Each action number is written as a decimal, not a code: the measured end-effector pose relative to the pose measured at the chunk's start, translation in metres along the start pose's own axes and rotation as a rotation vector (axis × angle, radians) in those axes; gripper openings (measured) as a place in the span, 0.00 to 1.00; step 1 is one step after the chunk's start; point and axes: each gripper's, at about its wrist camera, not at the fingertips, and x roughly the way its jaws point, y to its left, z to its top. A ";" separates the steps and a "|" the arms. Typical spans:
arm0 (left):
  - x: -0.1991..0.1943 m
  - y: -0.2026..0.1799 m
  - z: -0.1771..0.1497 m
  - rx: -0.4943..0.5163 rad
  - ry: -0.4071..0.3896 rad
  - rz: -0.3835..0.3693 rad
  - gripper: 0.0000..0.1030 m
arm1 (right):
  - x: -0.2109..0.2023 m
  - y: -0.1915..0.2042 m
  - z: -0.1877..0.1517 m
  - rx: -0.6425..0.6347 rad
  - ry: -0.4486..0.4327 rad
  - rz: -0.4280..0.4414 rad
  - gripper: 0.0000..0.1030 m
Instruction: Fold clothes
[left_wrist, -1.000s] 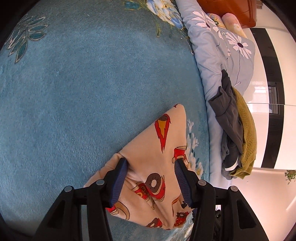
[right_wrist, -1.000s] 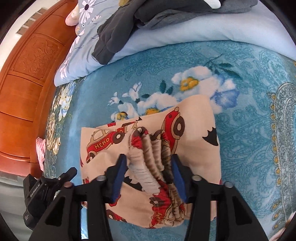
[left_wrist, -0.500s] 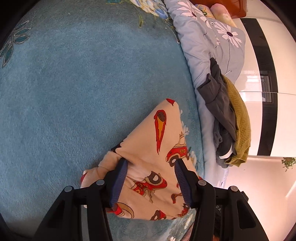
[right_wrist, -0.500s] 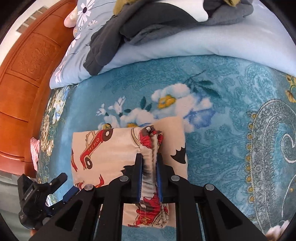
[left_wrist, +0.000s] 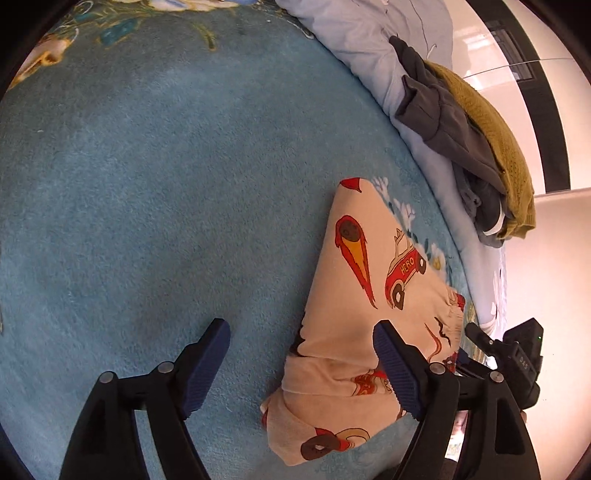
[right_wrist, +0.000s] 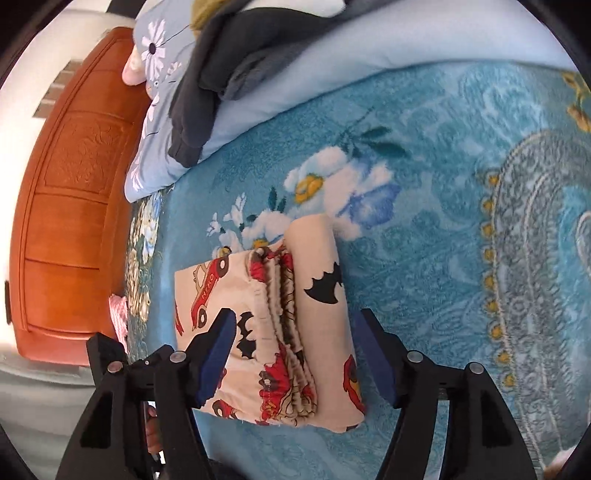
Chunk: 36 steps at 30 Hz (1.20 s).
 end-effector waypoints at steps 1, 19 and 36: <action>0.000 -0.001 0.001 0.006 -0.004 -0.018 0.81 | 0.005 -0.003 0.001 0.015 0.006 -0.005 0.66; 0.001 -0.066 -0.014 0.120 -0.032 0.157 0.17 | -0.002 0.044 -0.012 -0.102 -0.010 -0.065 0.22; -0.030 -0.368 -0.145 0.540 0.021 -0.103 0.17 | -0.339 -0.023 -0.058 -0.249 -0.306 -0.062 0.22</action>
